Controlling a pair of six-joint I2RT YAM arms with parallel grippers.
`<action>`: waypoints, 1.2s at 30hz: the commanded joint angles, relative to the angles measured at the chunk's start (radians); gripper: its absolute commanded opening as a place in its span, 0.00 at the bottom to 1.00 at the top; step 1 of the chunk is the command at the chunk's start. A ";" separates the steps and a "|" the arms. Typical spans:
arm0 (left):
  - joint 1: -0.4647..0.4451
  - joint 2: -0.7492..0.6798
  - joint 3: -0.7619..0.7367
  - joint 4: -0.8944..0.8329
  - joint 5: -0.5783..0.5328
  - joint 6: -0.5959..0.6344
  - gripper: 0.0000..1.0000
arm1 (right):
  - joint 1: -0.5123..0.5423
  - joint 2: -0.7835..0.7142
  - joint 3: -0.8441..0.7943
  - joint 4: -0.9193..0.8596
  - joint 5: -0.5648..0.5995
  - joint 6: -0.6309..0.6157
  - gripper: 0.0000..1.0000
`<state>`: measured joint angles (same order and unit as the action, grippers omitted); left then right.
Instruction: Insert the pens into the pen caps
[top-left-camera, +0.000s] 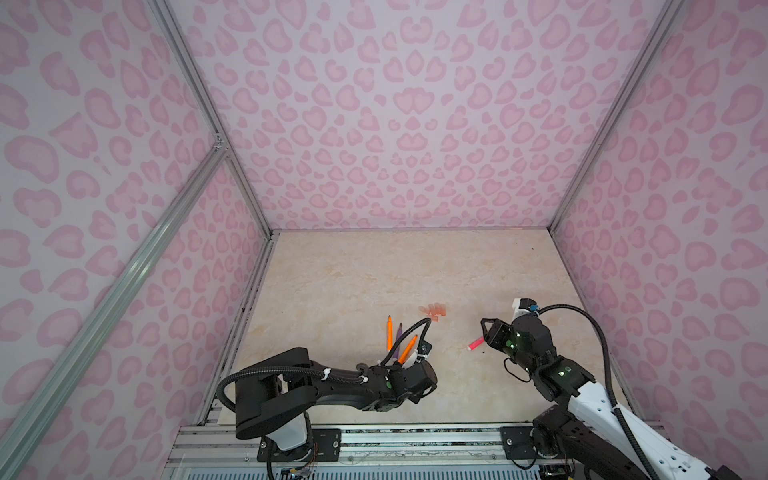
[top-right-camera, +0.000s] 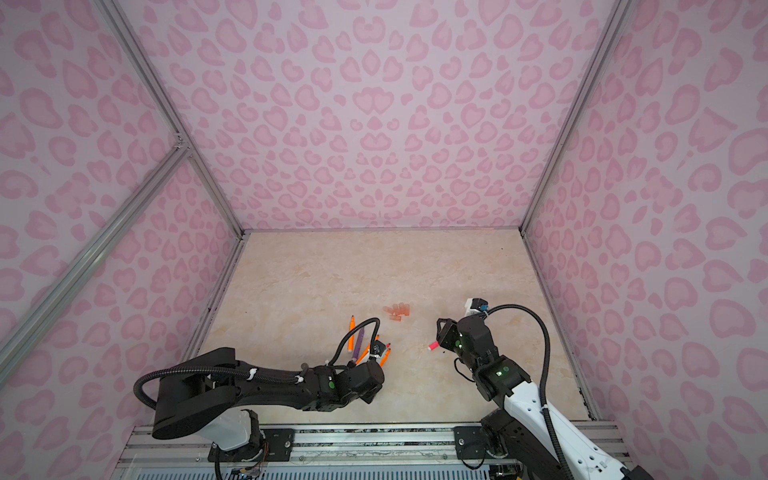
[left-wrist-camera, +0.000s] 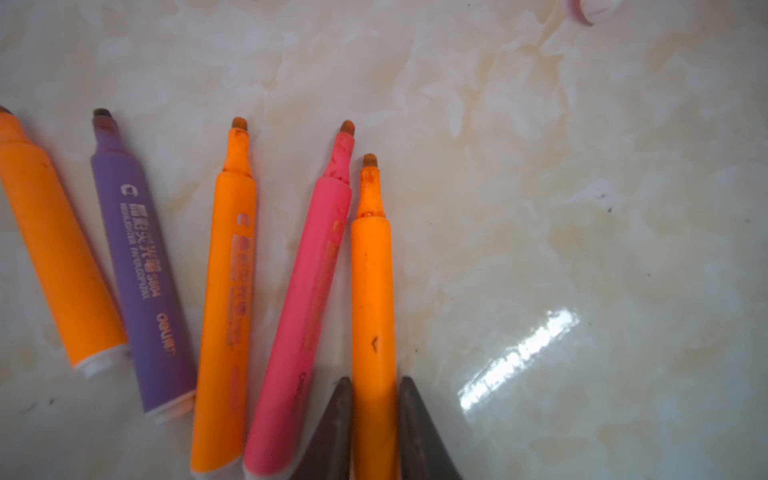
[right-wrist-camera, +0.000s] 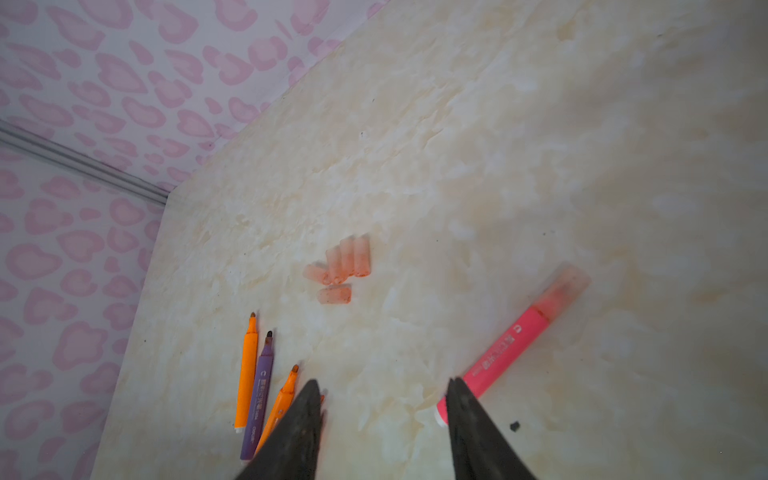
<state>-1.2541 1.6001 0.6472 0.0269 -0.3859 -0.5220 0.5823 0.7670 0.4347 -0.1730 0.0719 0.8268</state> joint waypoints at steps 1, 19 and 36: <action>0.008 0.017 0.004 -0.028 0.042 0.002 0.17 | 0.081 0.021 0.004 0.077 0.050 -0.009 0.54; 0.069 -0.073 0.194 0.043 0.192 0.101 0.07 | 0.204 0.109 -0.118 0.428 0.021 0.191 0.50; 0.072 -0.083 0.217 0.039 0.153 0.088 0.04 | 0.273 0.060 -0.111 0.352 0.179 0.234 0.42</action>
<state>-1.1858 1.5200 0.8539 0.0502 -0.2024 -0.4248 0.8520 0.8566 0.3283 0.2199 0.2089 1.0557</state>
